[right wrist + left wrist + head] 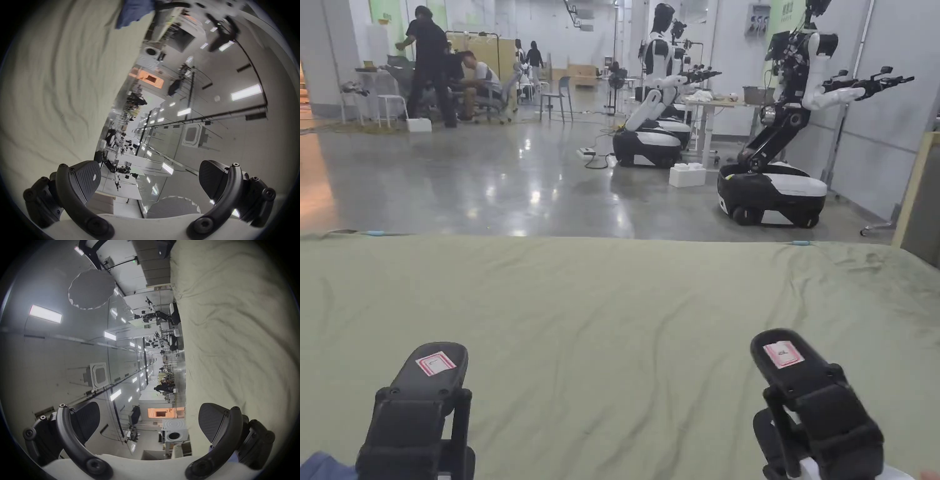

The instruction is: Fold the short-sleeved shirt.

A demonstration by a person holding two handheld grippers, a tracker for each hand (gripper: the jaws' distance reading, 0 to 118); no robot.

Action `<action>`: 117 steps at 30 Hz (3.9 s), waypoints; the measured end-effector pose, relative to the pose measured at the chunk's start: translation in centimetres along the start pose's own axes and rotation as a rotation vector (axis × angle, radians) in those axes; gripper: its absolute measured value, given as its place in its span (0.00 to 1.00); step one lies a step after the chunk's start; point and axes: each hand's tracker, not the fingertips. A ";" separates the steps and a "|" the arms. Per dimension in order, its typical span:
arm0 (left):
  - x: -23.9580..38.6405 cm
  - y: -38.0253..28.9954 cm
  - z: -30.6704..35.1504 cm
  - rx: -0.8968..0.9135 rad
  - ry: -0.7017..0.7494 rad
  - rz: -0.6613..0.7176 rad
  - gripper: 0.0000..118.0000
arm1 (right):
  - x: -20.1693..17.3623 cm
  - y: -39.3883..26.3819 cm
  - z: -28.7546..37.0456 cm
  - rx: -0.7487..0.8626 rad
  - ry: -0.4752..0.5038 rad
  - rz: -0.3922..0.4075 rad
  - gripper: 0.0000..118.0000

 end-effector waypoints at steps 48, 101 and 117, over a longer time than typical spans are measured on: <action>-8.7 -4.9 -0.9 -0.029 -0.030 1.715 1.00 | 4.7 -5.8 1.8 -0.309 -0.056 -1.808 1.00; 3.5 -30.4 6.1 -0.820 -0.265 1.780 0.59 | 6.0 23.7 -12.7 0.469 1.012 -1.844 0.02; 12.3 -25.8 -6.2 -0.881 -0.753 1.578 0.66 | 2.5 20.1 -13.1 0.175 1.014 -1.823 0.02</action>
